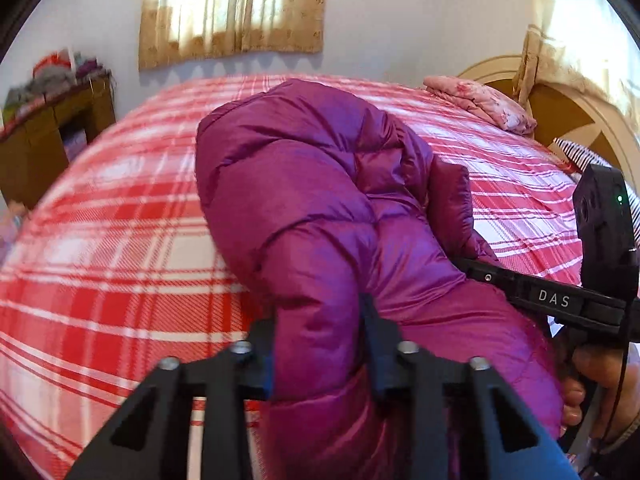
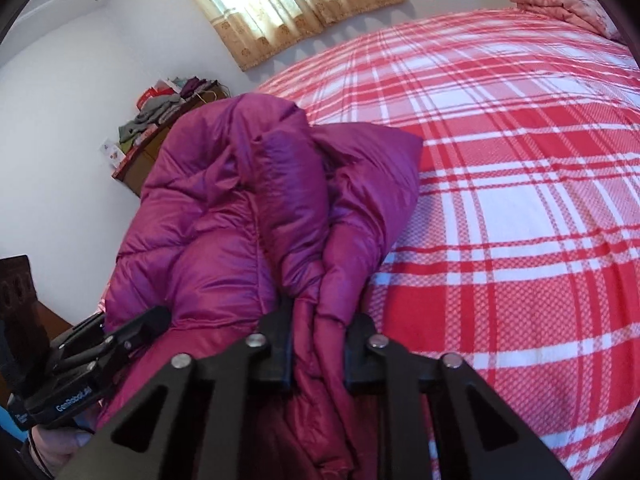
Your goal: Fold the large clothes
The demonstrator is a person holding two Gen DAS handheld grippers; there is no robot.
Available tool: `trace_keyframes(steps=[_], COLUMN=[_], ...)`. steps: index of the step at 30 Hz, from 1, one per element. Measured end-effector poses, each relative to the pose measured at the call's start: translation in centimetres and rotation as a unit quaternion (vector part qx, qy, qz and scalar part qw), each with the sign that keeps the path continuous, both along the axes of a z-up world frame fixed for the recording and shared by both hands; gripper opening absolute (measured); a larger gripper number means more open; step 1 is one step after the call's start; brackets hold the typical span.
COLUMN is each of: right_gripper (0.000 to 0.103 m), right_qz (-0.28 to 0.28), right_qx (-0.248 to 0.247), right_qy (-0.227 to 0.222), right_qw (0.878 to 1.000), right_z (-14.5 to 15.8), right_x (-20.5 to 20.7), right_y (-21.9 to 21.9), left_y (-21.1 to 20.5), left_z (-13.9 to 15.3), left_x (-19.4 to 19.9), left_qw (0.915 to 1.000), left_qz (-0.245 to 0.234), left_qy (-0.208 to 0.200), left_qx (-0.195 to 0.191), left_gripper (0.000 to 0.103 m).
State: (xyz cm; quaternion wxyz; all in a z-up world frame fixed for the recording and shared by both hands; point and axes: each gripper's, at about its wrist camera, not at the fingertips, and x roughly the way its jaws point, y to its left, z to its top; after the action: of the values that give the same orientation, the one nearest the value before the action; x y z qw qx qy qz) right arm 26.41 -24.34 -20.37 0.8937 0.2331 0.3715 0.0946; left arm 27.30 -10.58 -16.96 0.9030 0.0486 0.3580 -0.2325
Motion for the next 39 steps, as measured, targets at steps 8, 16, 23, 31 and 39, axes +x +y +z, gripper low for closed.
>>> trace_keyframes(steps=[8, 16, 23, 31, 39], right_gripper=[0.018, 0.017, 0.017, 0.017, 0.017], right_qz=[0.02, 0.063, 0.103, 0.141, 0.169], right_qx=[0.011, 0.003, -0.017, -0.036, -0.052], right_qy=[-0.029, -0.053, -0.061, -0.057, -0.046], right_qw=[0.999, 0.997, 0.993, 0.988, 0.983], right_z=[1.7, 4.1, 5.4, 5.5, 4.9], right_x=[-1.2, 0.1, 1.8, 3.5, 4.7], right_y=[1.9, 6.0, 9.3, 12.1, 14.0], left_y=[2.0, 5.9, 9.6, 13.1, 15.2], left_z=[3.4, 5.2, 5.5, 4.8, 3.8], left_x=[-1.9, -2.7, -3.3, -4.1, -4.5], left_qw=[0.9991, 0.9975, 0.9954, 0.9934, 0.992], left_qz=[0.018, 0.049, 0.079, 0.104, 0.121], left_qy=[-0.036, -0.051, -0.054, -0.047, -0.032], left_qx=[0.015, 0.006, -0.001, -0.006, -0.012], left_gripper=[0.026, 0.026, 0.026, 0.026, 0.026])
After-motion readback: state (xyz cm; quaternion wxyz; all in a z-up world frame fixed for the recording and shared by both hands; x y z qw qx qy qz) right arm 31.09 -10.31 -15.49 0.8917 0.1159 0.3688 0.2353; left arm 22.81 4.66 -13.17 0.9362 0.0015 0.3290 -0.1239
